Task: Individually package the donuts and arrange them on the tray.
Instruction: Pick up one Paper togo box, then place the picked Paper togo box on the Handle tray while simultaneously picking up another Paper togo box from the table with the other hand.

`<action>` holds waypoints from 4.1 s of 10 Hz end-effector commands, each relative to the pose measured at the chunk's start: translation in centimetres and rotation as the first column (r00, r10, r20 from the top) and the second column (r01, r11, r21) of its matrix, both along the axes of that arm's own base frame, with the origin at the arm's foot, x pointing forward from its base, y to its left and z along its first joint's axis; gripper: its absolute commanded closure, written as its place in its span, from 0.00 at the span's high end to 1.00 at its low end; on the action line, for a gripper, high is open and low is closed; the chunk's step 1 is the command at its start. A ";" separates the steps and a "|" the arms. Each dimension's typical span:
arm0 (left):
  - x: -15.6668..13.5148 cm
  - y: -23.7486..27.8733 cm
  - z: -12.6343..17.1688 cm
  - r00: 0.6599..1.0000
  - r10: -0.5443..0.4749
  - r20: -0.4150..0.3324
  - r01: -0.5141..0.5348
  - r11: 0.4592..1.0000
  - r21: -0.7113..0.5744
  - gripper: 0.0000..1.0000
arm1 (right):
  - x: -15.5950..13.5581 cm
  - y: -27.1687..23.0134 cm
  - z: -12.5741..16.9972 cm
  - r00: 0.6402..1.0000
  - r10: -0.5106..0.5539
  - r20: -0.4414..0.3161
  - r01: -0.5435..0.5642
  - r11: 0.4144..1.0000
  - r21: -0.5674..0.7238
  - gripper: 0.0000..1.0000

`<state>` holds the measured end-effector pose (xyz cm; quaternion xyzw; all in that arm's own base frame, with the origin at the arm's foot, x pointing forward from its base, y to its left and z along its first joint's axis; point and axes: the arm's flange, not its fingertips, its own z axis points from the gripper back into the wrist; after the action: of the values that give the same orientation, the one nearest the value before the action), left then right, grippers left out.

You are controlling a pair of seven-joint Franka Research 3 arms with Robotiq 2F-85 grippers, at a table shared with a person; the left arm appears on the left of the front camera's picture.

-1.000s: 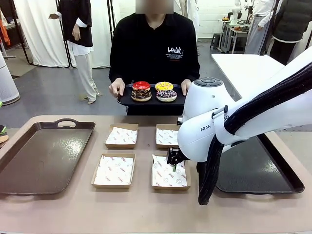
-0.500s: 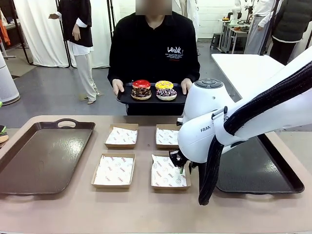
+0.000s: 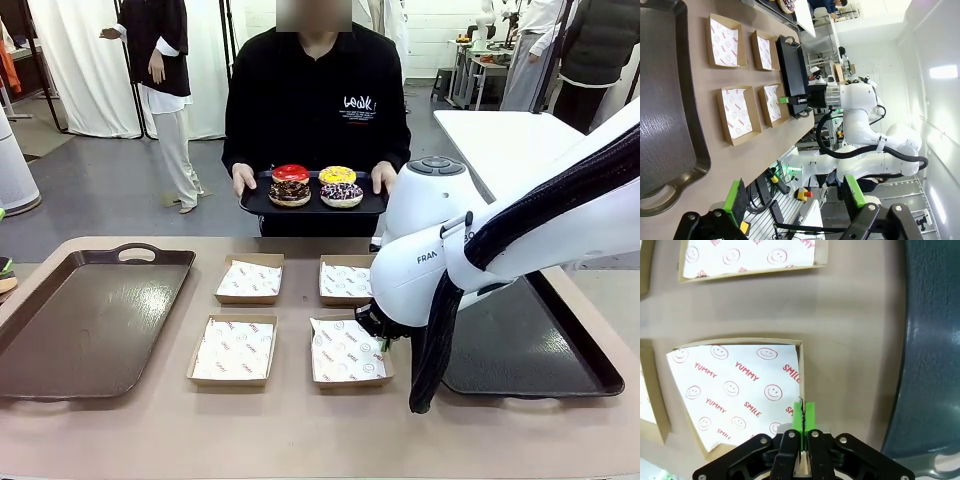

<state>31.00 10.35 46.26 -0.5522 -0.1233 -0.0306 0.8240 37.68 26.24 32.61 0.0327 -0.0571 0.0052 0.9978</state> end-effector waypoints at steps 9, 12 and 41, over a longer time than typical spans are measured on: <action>0.1 0.1 0.1 1.000 0.001 0.023 -0.001 1.000 -0.025 1.00 | 6.9 4.5 17.9 0.989 0.046 -0.139 -0.064 0.989 -0.130 0.00; 0.1 0.1 0.1 1.000 0.001 0.023 -0.001 1.000 -0.025 1.00 | 12.2 5.7 18.7 0.995 -0.012 -0.102 0.002 0.995 -0.098 0.00; 0.1 0.1 0.1 1.000 0.001 0.023 -0.001 1.000 -0.025 1.00 | 14.6 4.7 19.0 0.998 -0.010 -0.068 0.005 0.998 -0.069 0.00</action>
<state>31.02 10.38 46.32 -0.5522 -0.1235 -0.0308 0.8239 52.23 31.04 51.51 -0.0058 -0.0250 0.0039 0.9997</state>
